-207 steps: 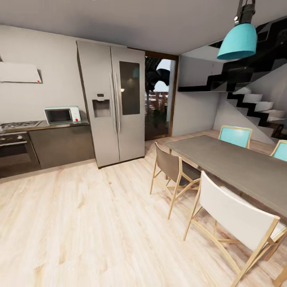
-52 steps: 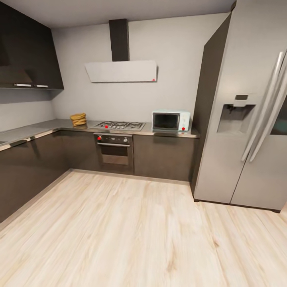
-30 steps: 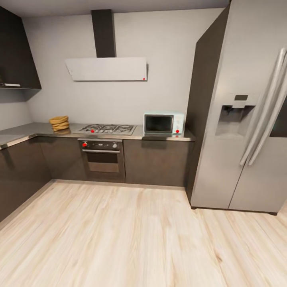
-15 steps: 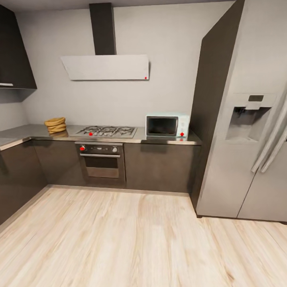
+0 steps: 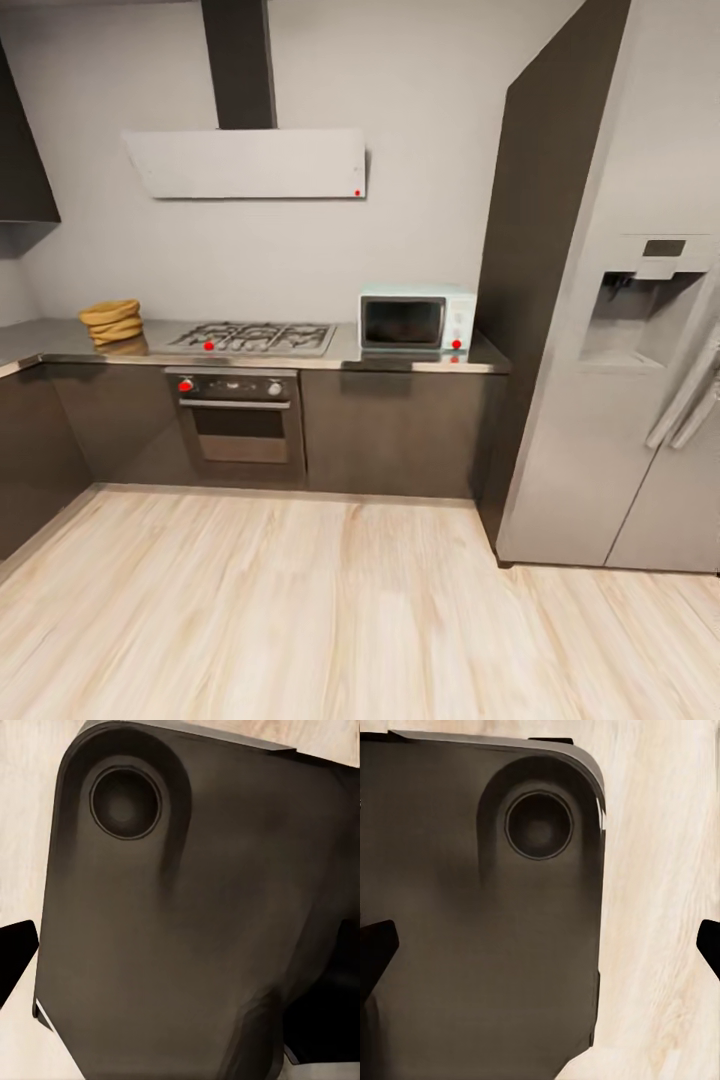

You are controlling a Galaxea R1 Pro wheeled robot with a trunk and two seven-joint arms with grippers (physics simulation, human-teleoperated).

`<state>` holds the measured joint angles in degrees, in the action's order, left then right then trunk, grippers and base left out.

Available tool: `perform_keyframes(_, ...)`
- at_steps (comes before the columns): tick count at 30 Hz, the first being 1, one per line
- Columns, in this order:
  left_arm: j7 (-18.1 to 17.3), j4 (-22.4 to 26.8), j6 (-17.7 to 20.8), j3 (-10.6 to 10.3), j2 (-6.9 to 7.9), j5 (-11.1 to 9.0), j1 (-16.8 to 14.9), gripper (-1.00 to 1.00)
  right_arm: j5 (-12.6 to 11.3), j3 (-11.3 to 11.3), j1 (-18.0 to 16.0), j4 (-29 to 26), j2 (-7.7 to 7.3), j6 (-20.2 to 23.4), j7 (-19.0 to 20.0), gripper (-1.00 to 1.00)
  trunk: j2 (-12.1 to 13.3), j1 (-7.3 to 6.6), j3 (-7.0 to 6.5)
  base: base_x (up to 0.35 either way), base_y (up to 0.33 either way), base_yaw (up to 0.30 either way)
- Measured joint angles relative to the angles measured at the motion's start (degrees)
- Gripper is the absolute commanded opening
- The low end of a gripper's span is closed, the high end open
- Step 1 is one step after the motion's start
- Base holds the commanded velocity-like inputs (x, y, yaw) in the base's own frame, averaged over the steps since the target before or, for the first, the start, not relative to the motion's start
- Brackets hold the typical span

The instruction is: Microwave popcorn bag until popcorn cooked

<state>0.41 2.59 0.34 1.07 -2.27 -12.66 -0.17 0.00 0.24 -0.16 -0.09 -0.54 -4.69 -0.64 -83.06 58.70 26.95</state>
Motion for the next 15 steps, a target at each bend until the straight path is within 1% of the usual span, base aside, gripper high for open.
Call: perform_keyframes(15, 0.0, 0.0, -0.2, 0.0, 0.0, 0.0, 0.0, 1.0, -0.1, -0.1, 0.0, 0.0, 0.03, -0.1, 0.0, 1.0, 0.0, 0.0, -0.07, 0.326, 0.0, -0.235)
